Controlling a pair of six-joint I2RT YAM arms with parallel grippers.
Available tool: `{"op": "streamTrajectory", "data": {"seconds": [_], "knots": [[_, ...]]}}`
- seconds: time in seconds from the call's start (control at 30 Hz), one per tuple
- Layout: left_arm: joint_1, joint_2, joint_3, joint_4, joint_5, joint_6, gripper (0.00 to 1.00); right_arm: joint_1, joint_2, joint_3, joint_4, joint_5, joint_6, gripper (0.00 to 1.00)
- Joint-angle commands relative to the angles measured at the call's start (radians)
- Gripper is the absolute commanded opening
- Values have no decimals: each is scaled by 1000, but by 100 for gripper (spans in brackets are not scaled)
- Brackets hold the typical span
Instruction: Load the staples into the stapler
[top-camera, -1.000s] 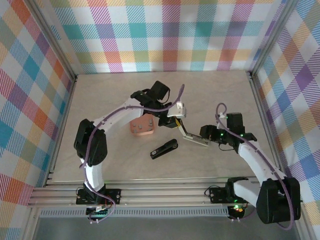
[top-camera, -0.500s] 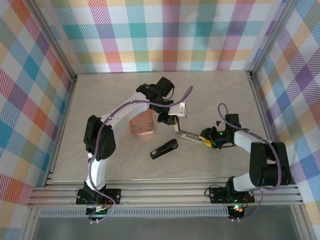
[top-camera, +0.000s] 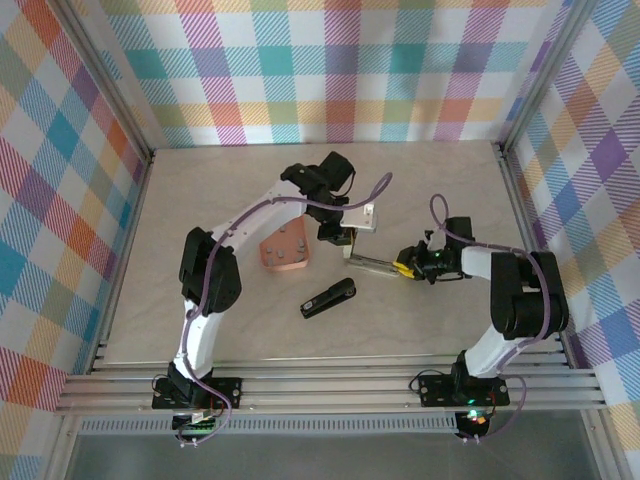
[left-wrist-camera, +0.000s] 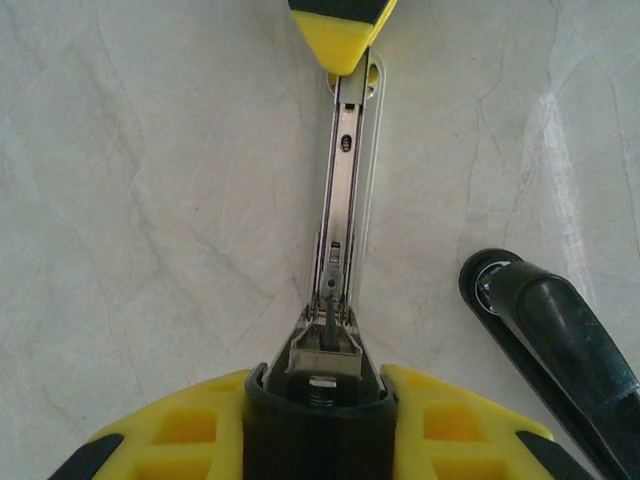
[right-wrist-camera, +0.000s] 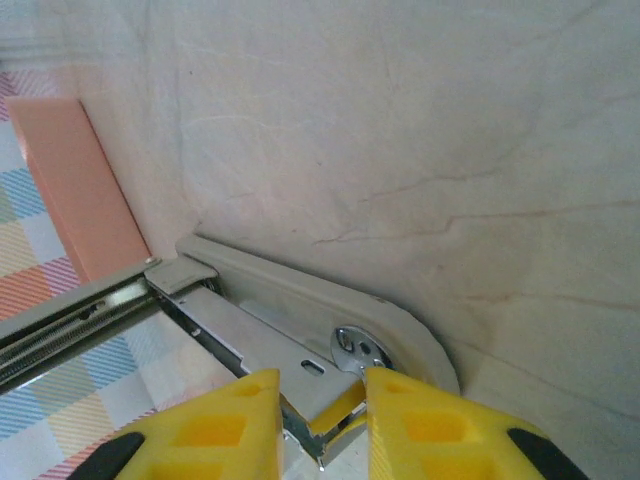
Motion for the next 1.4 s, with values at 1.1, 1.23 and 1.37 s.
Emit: {"op": "streamTrajectory", "data": {"seconds": [1.1,1.23,1.37], "knots": [[-195,478,568,-114,-84,-233,0,-188,-179,-36,-135,-77,-29,41],[-198,479,566,-110,-100,-244,0,-189,-144,-20,-127,-92,-27,41],[-208,506,570,-105,-119,-237,2,-194,-146,-1,-197,7,-42,49]]}}
